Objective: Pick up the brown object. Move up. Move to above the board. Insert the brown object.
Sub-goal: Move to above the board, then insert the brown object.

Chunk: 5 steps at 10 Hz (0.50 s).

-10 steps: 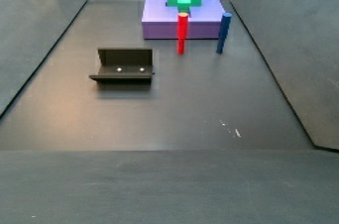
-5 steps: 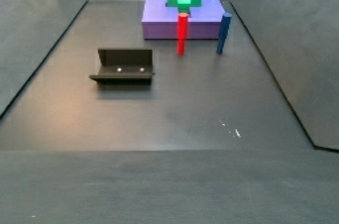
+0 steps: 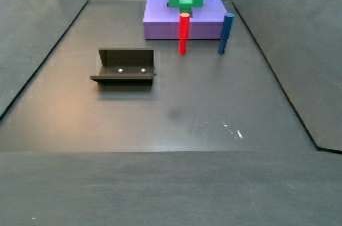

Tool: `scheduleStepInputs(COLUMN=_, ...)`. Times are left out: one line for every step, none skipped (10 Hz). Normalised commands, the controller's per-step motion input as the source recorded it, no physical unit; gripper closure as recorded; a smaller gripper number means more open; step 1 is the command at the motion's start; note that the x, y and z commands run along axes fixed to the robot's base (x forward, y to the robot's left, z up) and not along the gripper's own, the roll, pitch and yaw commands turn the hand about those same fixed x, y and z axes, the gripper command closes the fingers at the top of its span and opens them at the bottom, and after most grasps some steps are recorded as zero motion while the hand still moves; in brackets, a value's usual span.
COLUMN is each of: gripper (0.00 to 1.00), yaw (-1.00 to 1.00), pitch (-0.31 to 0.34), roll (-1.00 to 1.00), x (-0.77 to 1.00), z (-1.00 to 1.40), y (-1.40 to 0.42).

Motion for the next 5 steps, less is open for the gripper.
scheduleStepInputs(gripper=1.00, yaw=0.01, pitch=0.164, roll=0.01, x=0.23, z=0.13, y=-0.97)
scheduleStepInputs(gripper=1.00, yaw=0.00, pitch=0.162, roll=0.02, x=0.15, z=0.07, y=-0.44)
scheduleStepInputs(gripper=1.00, yaw=0.01, pitch=0.127, roll=0.02, x=0.10, z=0.04, y=-0.20)
scheduleStepInputs(gripper=1.00, yaw=0.00, pitch=-0.014, roll=0.00, x=0.00, z=0.00, y=-0.03)
scheduleStepInputs(gripper=1.00, yaw=-0.26, pitch=-0.106, roll=0.03, x=-0.16, z=-0.05, y=-0.18)
